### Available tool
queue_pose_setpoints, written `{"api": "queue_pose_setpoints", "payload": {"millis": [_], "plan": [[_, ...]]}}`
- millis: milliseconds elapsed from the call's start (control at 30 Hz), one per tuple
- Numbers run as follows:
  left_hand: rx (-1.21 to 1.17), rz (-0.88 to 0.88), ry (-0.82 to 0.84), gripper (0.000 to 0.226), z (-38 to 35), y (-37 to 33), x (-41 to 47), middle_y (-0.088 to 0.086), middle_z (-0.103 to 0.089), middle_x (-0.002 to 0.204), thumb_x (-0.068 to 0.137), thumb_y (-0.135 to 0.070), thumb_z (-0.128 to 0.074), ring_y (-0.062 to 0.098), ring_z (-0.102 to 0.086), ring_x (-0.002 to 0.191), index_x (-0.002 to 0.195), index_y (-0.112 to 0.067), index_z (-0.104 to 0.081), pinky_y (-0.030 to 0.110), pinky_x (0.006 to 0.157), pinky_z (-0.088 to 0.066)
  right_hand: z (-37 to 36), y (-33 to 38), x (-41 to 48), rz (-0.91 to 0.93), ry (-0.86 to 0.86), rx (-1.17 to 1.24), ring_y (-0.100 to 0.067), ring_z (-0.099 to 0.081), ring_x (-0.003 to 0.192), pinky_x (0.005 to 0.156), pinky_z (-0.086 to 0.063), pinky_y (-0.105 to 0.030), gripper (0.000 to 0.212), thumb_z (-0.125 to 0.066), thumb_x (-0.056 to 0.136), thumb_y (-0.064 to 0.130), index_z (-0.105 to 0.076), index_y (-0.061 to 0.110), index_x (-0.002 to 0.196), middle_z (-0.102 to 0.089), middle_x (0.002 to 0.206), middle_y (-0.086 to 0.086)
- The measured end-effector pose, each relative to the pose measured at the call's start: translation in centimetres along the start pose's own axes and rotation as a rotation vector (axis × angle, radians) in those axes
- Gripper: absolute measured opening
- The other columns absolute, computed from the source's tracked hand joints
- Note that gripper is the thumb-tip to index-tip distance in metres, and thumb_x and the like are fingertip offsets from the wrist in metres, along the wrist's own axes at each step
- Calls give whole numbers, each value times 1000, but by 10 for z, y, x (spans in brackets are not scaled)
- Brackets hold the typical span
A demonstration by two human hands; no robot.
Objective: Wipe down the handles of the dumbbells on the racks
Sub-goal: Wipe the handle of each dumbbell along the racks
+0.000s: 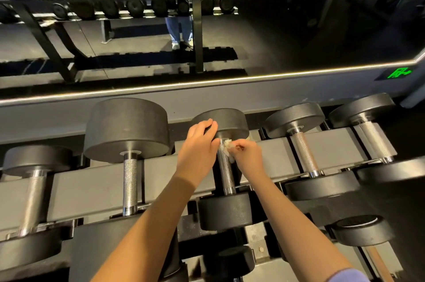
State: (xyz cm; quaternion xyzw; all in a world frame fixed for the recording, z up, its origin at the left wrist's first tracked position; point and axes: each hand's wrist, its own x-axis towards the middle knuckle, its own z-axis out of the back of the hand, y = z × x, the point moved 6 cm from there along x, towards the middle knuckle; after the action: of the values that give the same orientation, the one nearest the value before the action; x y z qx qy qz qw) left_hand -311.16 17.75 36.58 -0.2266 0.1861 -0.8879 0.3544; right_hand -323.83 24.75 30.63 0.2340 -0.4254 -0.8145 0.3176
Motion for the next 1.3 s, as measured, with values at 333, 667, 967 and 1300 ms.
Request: {"api": "queue_pose_setpoints", "payload": {"millis": [333,667,967,1300], "plan": [[-23,6,-9,41,-3,0,0,2,-46,141,100,-17,-44,17,-36,131,140,-12,-46,30,99,-41,2,-25,-35,-102,335,-153,-5,-54,62,57,-42,-7,28,-72,73,-5,-63,17,58,-61,66,3],[-51,10,57,44,-1,5,2,-3,-38,146,100,-20,-43,11,-27,134,144,-17,-39,14,99,-24,-2,19,-4,86,-75,-76,-23,-54,63,65,-43,-29,15,-61,76,0,-68,-2,63,-65,65,-15],[-26,34,72,45,-1,2,2,-4,-35,147,101,-22,-39,10,-26,134,146,-18,-36,17,96,-28,-2,-4,-19,22,118,-115,-7,-52,61,63,-38,-15,10,-75,77,10,-70,12,69,-63,68,1],[176,19,182,54,-5,-8,4,3,-26,153,100,-31,-40,21,-24,139,149,-14,-25,37,110,-28,23,-14,-43,-82,11,-186,-9,-53,58,53,-39,-13,17,-64,81,7,-68,10,65,-60,62,5]]}}
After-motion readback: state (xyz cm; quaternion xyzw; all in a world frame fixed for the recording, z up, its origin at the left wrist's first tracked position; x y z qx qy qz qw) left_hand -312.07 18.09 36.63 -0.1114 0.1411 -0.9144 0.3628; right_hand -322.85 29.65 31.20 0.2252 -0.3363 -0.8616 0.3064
